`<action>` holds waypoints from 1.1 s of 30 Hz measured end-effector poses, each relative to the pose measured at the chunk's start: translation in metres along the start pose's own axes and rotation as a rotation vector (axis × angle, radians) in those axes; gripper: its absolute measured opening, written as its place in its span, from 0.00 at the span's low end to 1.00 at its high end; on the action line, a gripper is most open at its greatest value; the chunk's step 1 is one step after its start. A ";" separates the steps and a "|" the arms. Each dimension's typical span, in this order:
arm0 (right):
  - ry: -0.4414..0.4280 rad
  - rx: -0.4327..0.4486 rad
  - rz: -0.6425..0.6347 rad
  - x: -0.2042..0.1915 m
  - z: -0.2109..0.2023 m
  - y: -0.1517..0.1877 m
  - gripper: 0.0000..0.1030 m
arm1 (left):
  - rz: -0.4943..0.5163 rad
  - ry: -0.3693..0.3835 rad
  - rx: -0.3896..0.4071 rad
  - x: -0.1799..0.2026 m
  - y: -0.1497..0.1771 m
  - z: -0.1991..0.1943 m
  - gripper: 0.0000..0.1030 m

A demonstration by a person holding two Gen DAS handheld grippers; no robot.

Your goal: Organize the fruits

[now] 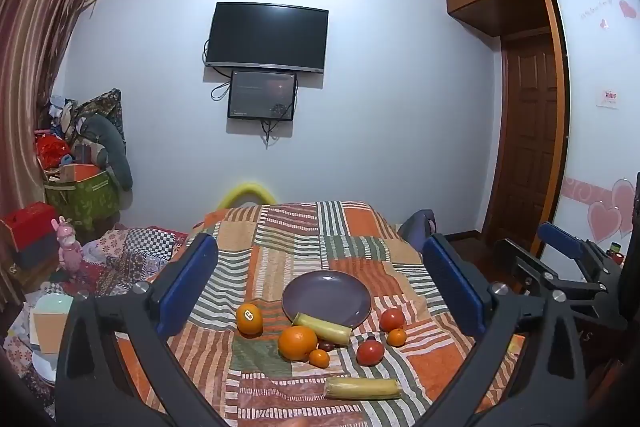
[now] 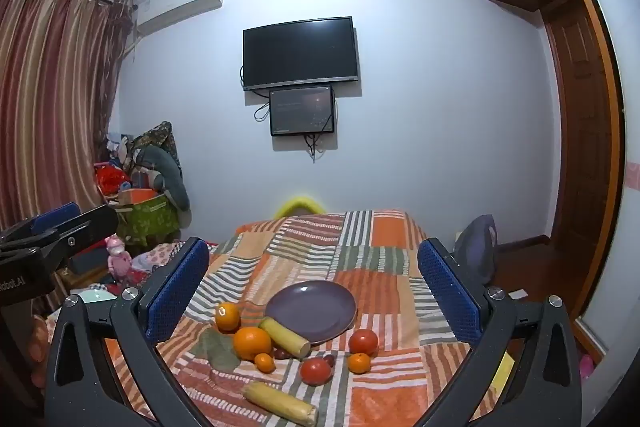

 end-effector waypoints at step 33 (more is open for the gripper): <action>-0.001 0.002 -0.024 -0.004 -0.003 -0.003 1.00 | 0.015 0.007 -0.002 0.005 0.008 0.005 1.00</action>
Point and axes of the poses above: each gripper's, at about its wrist camera, not at the fingertips, and z roughly the way its jaws point, x to its right, y to its underside, the point moved 9 cm from there along z, roughly the way its jaws point, and after that the axes turned 2 degrees about -x, right-handed, at the moved point
